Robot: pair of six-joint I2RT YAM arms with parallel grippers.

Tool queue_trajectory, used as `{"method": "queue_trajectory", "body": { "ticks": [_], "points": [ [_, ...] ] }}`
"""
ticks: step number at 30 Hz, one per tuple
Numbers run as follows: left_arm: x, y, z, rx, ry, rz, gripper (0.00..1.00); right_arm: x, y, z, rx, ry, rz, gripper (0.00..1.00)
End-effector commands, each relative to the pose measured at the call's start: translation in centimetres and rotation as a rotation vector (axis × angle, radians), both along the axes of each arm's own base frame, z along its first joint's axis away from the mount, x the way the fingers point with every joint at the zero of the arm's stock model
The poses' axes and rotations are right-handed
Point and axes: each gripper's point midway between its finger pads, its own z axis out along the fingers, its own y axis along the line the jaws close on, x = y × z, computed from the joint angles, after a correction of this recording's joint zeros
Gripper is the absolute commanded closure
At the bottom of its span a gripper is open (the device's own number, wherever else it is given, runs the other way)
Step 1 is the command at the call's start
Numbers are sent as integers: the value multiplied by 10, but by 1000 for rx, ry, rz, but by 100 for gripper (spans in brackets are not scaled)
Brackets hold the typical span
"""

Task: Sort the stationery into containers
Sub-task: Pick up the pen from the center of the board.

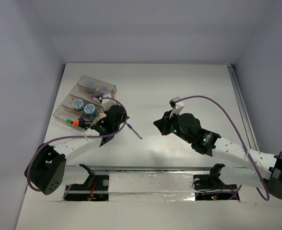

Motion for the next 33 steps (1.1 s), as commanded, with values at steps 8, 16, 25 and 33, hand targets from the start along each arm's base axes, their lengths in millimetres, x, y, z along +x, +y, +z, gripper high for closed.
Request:
{"method": "queue_trajectory", "body": {
  "ticks": [8,16,25,33],
  "points": [
    [-69,-20,-83,73,235,-92,49,28,-41,11,-4,13,-128,100],
    [-58,-40,-107,115,294,-116,42,16,-34,8,10,23,-58,100],
    [-47,-42,-117,226,318,-124,63,7,-20,6,49,36,30,100],
    [-64,-8,-131,458,396,-135,97,11,-20,17,60,10,14,100]
  ]
}}
